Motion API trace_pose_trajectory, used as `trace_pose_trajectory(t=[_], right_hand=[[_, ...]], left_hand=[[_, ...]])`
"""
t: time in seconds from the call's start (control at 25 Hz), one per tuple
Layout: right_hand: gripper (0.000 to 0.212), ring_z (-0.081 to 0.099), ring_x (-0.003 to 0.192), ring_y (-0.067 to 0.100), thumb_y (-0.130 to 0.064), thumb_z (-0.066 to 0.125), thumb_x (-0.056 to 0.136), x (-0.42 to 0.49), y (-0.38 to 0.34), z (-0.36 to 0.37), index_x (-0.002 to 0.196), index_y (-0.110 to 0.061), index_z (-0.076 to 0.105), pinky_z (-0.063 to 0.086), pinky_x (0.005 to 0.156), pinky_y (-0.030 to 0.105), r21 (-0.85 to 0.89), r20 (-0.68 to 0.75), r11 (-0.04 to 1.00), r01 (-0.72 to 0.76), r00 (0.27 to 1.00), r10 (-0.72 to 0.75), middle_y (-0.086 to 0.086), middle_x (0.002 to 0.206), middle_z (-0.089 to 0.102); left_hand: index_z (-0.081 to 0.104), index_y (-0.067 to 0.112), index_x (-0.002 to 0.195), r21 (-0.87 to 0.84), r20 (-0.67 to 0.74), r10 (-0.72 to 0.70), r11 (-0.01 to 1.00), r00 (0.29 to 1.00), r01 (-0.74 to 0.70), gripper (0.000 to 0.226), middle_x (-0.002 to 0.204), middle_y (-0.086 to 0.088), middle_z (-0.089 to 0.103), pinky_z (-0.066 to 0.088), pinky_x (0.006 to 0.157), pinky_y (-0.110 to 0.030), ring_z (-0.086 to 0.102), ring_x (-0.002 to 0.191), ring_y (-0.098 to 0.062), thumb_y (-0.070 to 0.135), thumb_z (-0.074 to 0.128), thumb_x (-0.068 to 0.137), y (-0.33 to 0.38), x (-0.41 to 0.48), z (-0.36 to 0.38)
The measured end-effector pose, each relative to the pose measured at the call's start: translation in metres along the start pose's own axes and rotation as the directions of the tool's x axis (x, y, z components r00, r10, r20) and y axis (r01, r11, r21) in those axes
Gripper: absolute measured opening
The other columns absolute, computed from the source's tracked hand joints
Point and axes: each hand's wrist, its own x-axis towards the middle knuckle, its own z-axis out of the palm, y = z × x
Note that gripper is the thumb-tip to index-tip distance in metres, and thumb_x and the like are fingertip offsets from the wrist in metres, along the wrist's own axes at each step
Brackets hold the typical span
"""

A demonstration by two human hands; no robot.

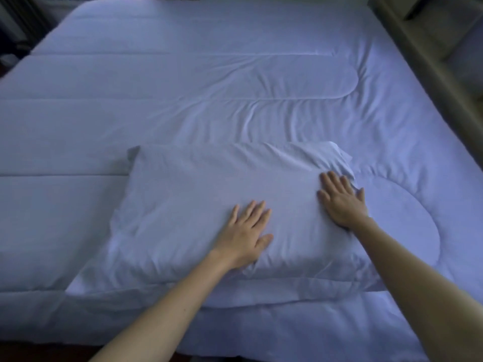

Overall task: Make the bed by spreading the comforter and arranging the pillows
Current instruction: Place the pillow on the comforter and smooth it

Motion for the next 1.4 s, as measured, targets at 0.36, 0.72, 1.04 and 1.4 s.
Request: trace_pose_trajectory(t=[0.36, 0.72, 1.04, 1.4], right_hand=[[0.063, -0.001, 0.147, 0.010, -0.058, 0.012, 0.090, -0.050, -0.153, 0.038, 0.150, -0.040, 0.013, -0.002, 0.117, 0.046, -0.075, 0.068, 0.810, 0.582, 0.813, -0.578, -0.013, 0.161, 0.003], [0.055, 0.002, 0.149, 0.022, -0.051, 0.022, 0.097, 0.021, -0.046, 0.001, 0.150, -0.038, 0.013, 0.002, 0.115, 0.059, 0.120, -0.137, 0.952, -0.282, 0.945, 0.297, -0.006, 0.162, 0.005], [0.076, 0.000, 0.149, 0.016, -0.072, -0.007, 0.080, -0.096, -0.154, 0.047, 0.149, -0.043, 0.006, 0.000, 0.117, 0.049, -0.079, 0.026, 0.926, 0.369, 0.929, -0.368, -0.014, 0.161, 0.000], [0.057, -0.003, 0.149, 0.026, -0.031, 0.030, 0.100, -0.046, -0.149, -0.001, 0.153, -0.014, 0.016, 0.002, 0.116, 0.059, 0.121, -0.208, 0.988, -0.094, 0.971, 0.118, 0.002, 0.162, 0.004]], left_hand=[[0.010, 0.028, 0.152, 0.059, -0.050, -0.238, 0.969, 0.970, 0.241, 0.074, 0.162, 0.002, 0.008, 0.004, 0.117, -0.053, 0.006, 0.149, -0.018, 0.065, 0.016, 0.088, -0.170, 0.078, -0.019], [0.037, 0.029, 0.140, 0.025, -0.034, -0.579, 0.814, 0.814, 0.580, 0.069, 0.146, -0.013, 0.041, 0.018, 0.113, -0.056, 0.035, 0.136, -0.032, 0.071, 0.025, 0.087, -0.282, 0.066, -0.038], [0.018, 0.008, 0.150, -0.094, -0.118, -0.431, 0.902, 0.894, 0.422, 0.076, 0.160, -0.010, 0.011, 0.001, 0.116, -0.053, 0.007, 0.149, -0.028, 0.052, 0.015, 0.089, -0.145, -0.038, -0.006], [0.017, 0.011, 0.151, -0.197, -0.051, -0.798, 0.597, 0.600, 0.777, 0.062, 0.161, -0.004, 0.013, 0.012, 0.115, -0.056, 0.011, 0.148, -0.028, 0.041, 0.029, 0.098, -0.163, -0.143, 0.007]])
